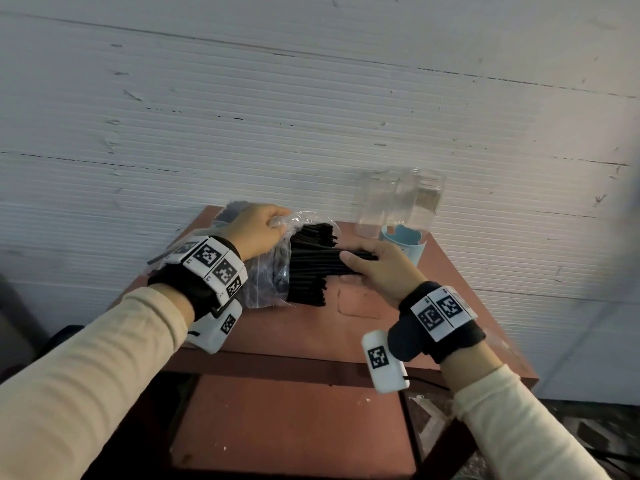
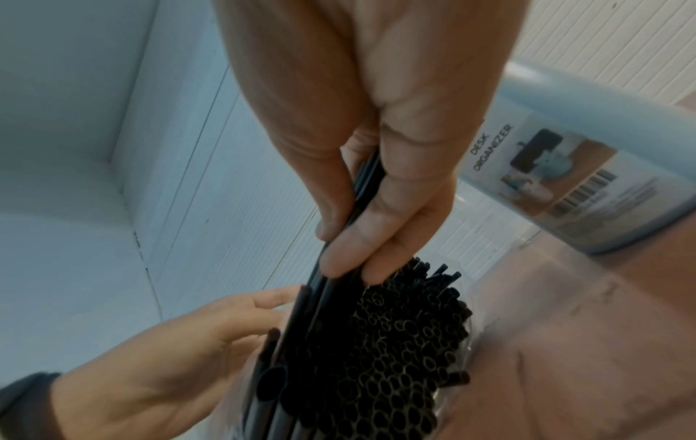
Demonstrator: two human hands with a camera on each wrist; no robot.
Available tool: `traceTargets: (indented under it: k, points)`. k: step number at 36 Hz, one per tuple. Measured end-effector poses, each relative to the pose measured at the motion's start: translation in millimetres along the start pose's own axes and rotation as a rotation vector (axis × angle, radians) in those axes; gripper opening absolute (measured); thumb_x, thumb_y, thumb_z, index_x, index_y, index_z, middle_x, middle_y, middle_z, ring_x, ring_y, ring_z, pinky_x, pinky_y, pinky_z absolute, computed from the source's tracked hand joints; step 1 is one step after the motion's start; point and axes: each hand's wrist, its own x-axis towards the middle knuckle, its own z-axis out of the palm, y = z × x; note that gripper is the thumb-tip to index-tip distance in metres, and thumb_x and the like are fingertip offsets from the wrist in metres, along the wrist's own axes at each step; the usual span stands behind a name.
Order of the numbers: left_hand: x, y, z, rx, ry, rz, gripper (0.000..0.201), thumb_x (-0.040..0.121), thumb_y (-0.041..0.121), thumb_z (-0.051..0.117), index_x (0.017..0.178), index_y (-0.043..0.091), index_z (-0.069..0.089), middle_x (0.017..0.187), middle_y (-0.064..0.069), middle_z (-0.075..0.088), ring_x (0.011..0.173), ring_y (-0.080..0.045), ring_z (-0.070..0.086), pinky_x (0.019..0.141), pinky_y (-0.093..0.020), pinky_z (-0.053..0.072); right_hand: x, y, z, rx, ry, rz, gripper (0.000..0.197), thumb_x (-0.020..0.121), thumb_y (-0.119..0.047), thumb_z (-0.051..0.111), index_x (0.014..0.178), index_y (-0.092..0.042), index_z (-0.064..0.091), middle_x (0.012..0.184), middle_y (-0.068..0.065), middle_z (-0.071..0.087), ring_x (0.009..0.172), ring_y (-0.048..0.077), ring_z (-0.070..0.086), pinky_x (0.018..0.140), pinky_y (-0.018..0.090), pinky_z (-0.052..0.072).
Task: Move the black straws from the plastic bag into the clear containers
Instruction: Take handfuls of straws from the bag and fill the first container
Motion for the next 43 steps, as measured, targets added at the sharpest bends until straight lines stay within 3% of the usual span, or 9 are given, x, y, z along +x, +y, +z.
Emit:
traceTargets:
  k: [2,4,6,12,16,20,27,32,43]
  points:
    - [-5,9,0,0.071,0.067,-0.008,0.047,0.098,0.014,0.052,0.144,0.019,0.045,0.139,-0.006,0.052,0.091,-0.005,0.054,0.066,-0.003,0.041,-3,-4,-6,-0.003,-0.016,0.004,0.028,0.093,0.001,0.056,0.12,0.009,0.06,0.109,0.022,0.065,0.088,0.021,0.067,0.063,0.016,0.056]
    - [-10,20,4,0.145,0.153,0.075,0.051,0.096,0.014,0.053,0.146,0.018,0.043,0.152,-0.008,0.039,0.127,-0.015,0.046,0.102,-0.019,0.037,-7,-7,-14,-0.042,-0.023,0.002,0.024,0.094,0.0,0.056,0.116,0.007,0.062,0.095,0.013,0.068,0.075,0.01,0.069,0.058,0.013,0.053]
    - [-15,33,9,0.131,0.189,0.234,0.049,0.094,0.017,0.058,0.142,0.016,0.048,0.153,-0.004,0.039,0.14,-0.019,0.038,0.115,-0.03,0.028,-12,-9,-22,-0.105,-0.016,-0.01,0.019,0.094,-0.004,0.058,0.11,-0.002,0.068,0.089,0.011,0.068,0.069,0.011,0.067,0.055,0.013,0.051]
    - [-12,69,33,0.386,-0.265,0.346,0.087,0.065,0.069,0.074,0.138,0.032,0.044,0.125,0.017,0.055,0.111,-0.006,0.053,0.099,-0.031,0.044,-23,-19,-37,-0.221,0.04,-0.057,0.021,0.092,-0.012,0.063,0.093,-0.029,0.077,0.095,0.035,0.064,0.075,0.045,0.057,0.084,0.047,0.044]
    - [0,78,54,0.514,-0.368,0.357,0.069,0.071,0.043,0.082,0.128,0.025,0.047,0.103,0.011,0.054,0.097,-0.013,0.057,0.078,-0.027,0.043,-37,-33,-48,-0.348,0.053,-0.12,0.018,0.092,-0.013,0.063,0.107,-0.019,0.072,0.1,0.019,0.071,0.087,0.037,0.07,0.088,0.055,0.054]
    - [3,92,65,0.489,-0.299,0.427,0.02,0.084,0.033,0.069,0.089,0.021,0.054,0.074,0.007,0.058,0.076,-0.016,0.059,0.061,-0.023,0.04,-50,-50,-64,-0.448,0.064,-0.2,0.019,0.092,-0.014,0.064,0.106,-0.024,0.069,0.098,0.006,0.073,0.084,0.022,0.073,0.089,0.04,0.056]
    - [8,121,71,0.221,-0.134,0.454,0.022,0.09,0.041,0.065,0.089,0.021,0.056,0.076,0.011,0.055,0.071,-0.007,0.053,0.059,-0.02,0.035,-62,-96,-85,-0.522,0.161,-0.384,0.02,0.095,-0.022,0.059,0.113,-0.025,0.067,0.097,-0.004,0.068,0.09,0.01,0.068,0.075,0.024,0.058]
    - [10,154,63,0.052,-0.081,0.438,0.027,0.092,0.042,0.063,0.099,0.016,0.062,0.087,0.004,0.062,0.083,-0.015,0.06,0.067,-0.023,0.039,-58,-126,-88,-0.514,0.327,-0.628,0.021,0.091,-0.019,0.065,0.112,-0.02,0.067,0.103,-0.002,0.067,0.099,0.005,0.062,0.088,0.024,0.052]
    - [21,190,49,-0.446,-0.044,0.434,0.023,0.09,0.036,0.069,0.083,0.017,0.057,0.063,0.006,0.055,0.053,-0.003,0.055,0.06,-0.017,0.048,-33,-175,-73,-0.486,0.455,-0.933,0.026,0.089,-0.011,0.061,0.114,-0.012,0.058,0.113,-0.003,0.061,0.102,0.009,0.059,0.092,0.035,0.051]
